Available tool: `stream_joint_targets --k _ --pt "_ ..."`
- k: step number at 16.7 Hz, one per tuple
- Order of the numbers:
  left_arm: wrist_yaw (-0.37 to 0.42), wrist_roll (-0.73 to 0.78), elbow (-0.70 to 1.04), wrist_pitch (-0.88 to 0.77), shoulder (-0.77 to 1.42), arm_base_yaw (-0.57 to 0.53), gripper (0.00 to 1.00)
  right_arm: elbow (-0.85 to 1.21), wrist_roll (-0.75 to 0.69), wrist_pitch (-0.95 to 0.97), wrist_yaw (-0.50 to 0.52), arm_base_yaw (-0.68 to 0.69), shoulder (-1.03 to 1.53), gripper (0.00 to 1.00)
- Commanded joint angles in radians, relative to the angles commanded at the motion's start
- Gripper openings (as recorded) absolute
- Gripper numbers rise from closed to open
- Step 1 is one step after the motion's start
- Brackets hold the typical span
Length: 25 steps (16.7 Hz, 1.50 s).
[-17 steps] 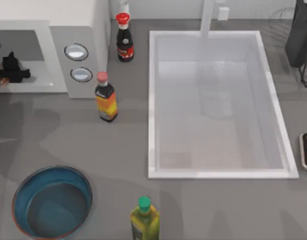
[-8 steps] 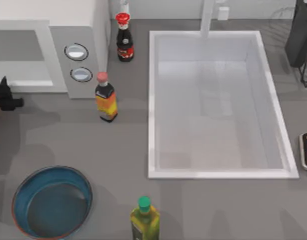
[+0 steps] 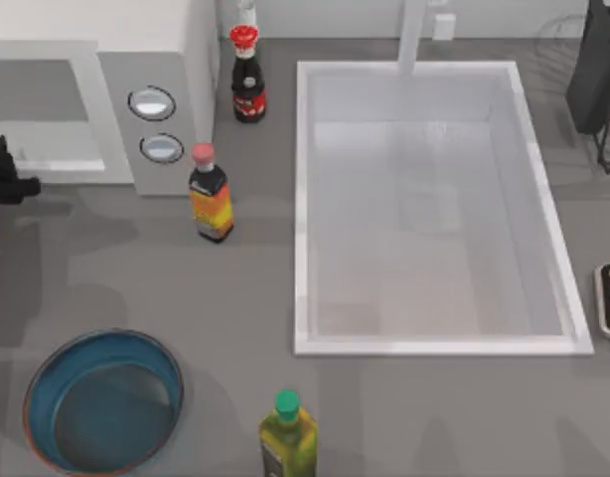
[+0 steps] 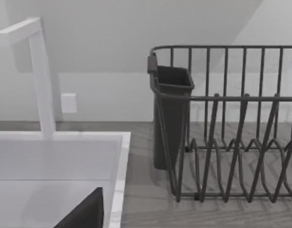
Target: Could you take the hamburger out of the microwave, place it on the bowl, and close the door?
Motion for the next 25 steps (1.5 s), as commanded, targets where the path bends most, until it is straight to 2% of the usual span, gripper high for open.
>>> stream_joint_targets --k 8,16,20,25 --pt "-0.003 0.002 0.013 -0.299 -0.281 0.001 0.00 0.000 0.000 0.000 0.000 0.000 0.000 1.00" --pt "-0.012 -0.023 0.020 -0.333 -0.293 -0.007 0.00 0.000 0.000 0.000 0.000 0.000 0.000 1.00" --pt "-0.067 -0.196 0.079 -0.489 -0.300 -0.057 0.00 0.000 0.000 0.000 0.000 0.000 0.000 1.00" --pt "-0.188 -0.592 0.207 -0.843 -0.303 -0.175 0.00 0.000 0.000 0.000 0.000 0.000 0.000 1.00"
